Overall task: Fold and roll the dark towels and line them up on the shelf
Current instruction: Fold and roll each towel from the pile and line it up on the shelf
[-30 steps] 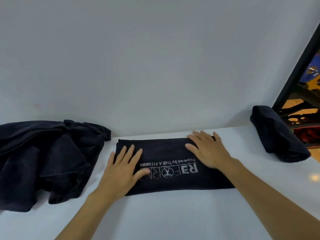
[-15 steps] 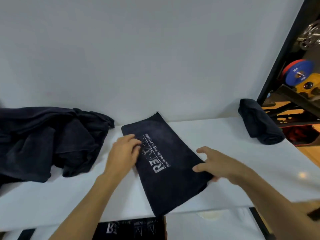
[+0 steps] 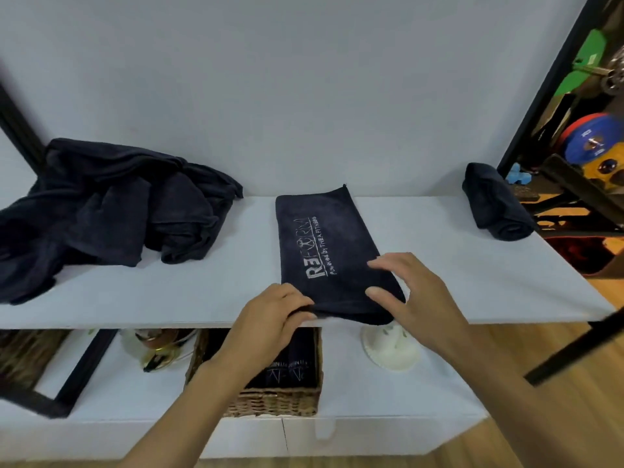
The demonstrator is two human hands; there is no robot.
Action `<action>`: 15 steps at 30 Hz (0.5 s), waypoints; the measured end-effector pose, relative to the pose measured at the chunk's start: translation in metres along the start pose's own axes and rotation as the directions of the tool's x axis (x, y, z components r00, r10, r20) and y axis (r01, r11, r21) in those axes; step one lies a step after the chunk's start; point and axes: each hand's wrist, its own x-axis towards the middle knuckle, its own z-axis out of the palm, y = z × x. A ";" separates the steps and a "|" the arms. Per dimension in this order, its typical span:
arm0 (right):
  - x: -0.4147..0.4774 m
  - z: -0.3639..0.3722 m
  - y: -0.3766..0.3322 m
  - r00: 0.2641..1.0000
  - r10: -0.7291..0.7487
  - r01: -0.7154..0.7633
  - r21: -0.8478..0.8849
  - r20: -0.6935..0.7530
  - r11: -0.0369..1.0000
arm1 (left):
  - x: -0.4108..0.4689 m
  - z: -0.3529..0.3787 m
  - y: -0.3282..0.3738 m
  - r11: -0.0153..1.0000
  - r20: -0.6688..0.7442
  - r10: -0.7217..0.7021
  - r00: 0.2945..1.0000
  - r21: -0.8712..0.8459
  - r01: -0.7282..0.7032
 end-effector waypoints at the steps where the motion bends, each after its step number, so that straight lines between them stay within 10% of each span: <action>1: -0.005 0.003 -0.006 0.993 -0.093 0.094 -0.011 0.066 0.996 | 0.005 -0.004 0.000 0.998 0.035 -0.047 0.998 -0.040 0.048; 5: -0.004 0.015 -0.003 0.965 -0.209 0.248 -0.282 0.161 0.927 | 0.022 -0.017 -0.003 0.948 0.126 -0.214 0.969 -0.213 0.237; 9: 0.017 0.002 0.010 0.981 -0.090 0.081 0.060 0.172 0.995 | 0.038 -0.023 -0.011 0.878 0.240 -0.313 0.919 -0.297 0.376; 15: 0.056 0.006 0.023 0.958 -0.068 0.038 0.112 0.278 0.993 | 0.045 -0.014 -0.014 0.830 0.163 -0.434 0.886 -0.309 0.464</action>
